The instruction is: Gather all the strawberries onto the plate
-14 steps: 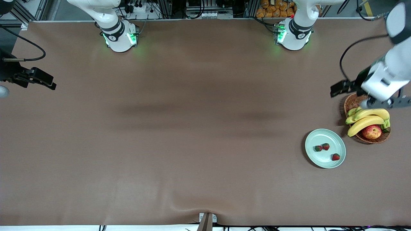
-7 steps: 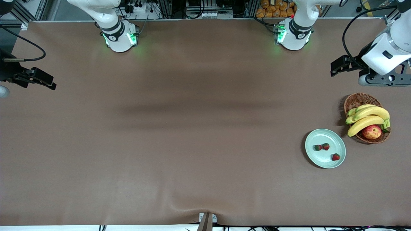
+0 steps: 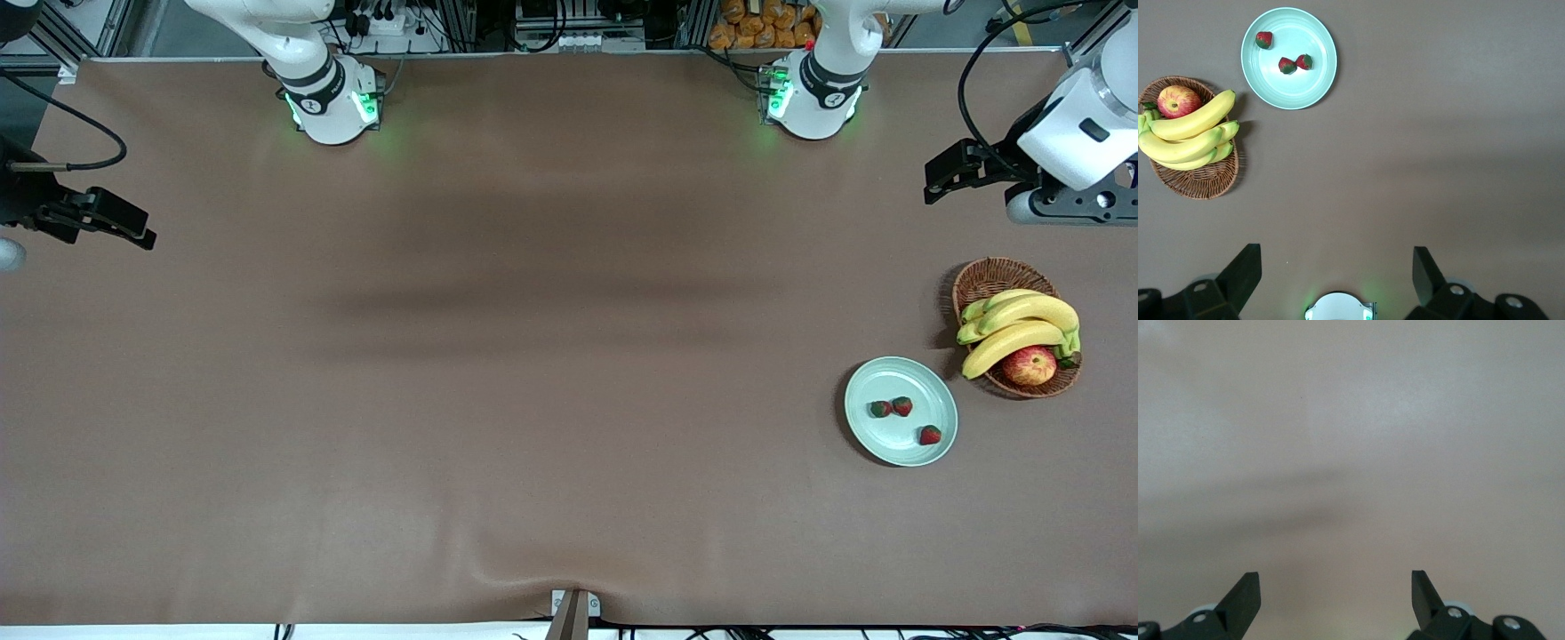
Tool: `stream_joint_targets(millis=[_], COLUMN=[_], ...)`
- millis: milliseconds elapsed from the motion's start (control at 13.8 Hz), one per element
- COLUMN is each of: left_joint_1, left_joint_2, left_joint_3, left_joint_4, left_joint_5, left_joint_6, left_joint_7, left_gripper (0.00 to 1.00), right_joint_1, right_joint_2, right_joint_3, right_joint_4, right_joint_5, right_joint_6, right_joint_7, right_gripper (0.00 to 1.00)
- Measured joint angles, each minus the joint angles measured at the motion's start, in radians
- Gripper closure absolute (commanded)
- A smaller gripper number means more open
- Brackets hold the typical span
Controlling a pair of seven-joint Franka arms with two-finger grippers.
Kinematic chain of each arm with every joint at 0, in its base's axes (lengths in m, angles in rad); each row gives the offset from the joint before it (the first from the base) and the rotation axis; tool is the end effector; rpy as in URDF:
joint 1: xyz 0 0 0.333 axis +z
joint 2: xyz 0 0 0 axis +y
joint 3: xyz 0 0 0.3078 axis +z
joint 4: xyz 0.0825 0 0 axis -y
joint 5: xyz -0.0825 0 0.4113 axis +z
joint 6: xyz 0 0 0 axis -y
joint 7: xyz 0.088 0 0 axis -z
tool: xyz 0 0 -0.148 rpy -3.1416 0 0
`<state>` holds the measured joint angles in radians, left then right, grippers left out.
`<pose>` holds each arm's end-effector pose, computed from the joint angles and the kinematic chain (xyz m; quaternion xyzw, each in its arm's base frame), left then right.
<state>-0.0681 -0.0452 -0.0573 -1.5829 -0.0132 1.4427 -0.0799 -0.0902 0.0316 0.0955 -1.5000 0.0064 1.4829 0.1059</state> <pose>0.5458 -0.0715 0.5846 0.9986 -0.0232 -0.0478 0.0004 0.5806 0.0033 0.5846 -0.9984 0.0500 0.0245 0.0033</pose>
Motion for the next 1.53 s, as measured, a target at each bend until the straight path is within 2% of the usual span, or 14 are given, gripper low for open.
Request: stream_joint_targets(millis=[436,1526], left_joint_1=[0.0,0.0], left_joint_2=[0.0,0.0], left_joint_3=[0.002,0.002], left_joint_4=[0.016,0.024], left_joint_5=[0.002,0.002], left_joint_6=[0.043,0.045], left_joint_7=[0.002,0.041], left_gripper=[0.0,0.0], right_joint_1=[0.0,-0.004], right_joint_2=[0.001,0.001], right_joint_3=[0.0,-0.002], right_joint_4=[0.0,0.0], right_joint_5=[0.0,0.0], right_joint_6=[-0.001,-0.002], right_joint_7=[0.0,0.0], right_gripper=[0.0,0.0])
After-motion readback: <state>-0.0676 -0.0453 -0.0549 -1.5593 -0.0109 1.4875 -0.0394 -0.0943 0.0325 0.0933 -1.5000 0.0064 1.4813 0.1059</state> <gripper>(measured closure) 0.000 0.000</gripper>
